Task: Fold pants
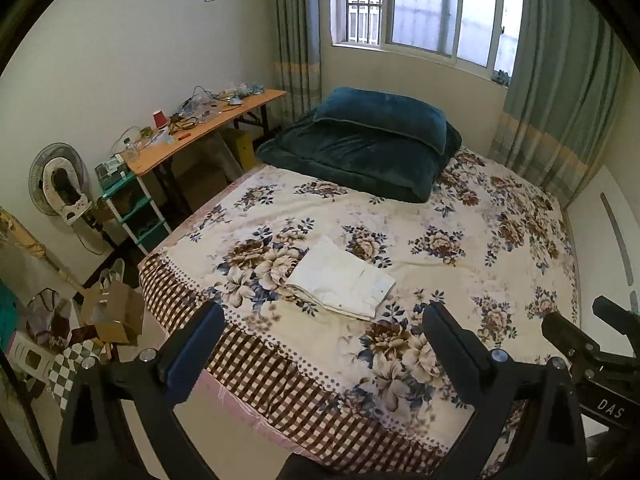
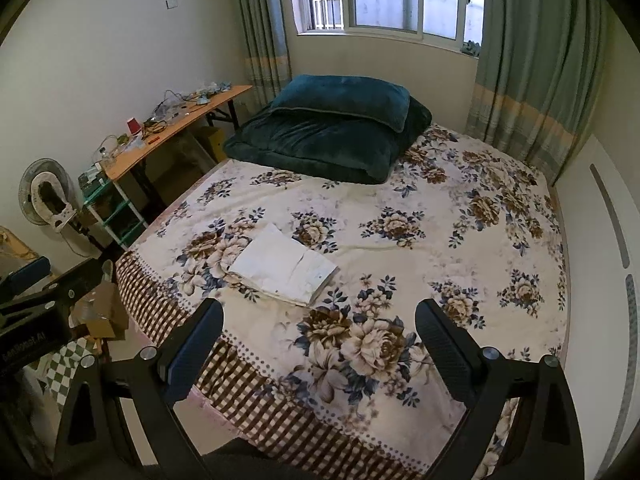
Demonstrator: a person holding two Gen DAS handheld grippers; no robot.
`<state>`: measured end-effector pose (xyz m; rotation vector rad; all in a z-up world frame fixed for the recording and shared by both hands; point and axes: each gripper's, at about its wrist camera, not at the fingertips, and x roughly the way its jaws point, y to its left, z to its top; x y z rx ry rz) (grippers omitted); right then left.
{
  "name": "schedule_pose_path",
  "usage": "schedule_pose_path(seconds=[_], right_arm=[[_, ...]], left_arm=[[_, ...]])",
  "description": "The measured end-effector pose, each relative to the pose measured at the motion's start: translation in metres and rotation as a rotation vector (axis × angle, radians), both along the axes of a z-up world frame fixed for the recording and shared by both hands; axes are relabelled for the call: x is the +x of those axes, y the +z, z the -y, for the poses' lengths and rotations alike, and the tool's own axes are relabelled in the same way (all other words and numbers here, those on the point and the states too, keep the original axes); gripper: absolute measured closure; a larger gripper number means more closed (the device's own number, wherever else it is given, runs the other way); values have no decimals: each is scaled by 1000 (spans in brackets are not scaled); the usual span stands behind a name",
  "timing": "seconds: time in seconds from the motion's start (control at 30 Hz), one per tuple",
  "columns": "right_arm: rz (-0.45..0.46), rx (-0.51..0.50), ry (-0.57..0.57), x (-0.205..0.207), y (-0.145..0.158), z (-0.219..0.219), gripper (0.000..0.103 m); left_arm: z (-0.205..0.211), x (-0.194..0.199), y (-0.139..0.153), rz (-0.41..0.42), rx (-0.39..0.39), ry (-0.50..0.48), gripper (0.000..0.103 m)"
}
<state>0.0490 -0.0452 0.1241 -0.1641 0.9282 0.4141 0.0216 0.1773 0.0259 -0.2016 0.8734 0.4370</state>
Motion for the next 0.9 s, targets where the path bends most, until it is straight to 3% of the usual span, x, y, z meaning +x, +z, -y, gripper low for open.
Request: schedule_pose_path(seconds=[0.4, 0.9], right_arm=[[-5, -12, 22, 7, -9, -7, 4], [-58, -57, 33, 76, -79, -13, 4]], left_arm=[[1, 13, -21, -65, 8, 49, 1], [-14, 43, -62, -117, 3, 69, 1]])
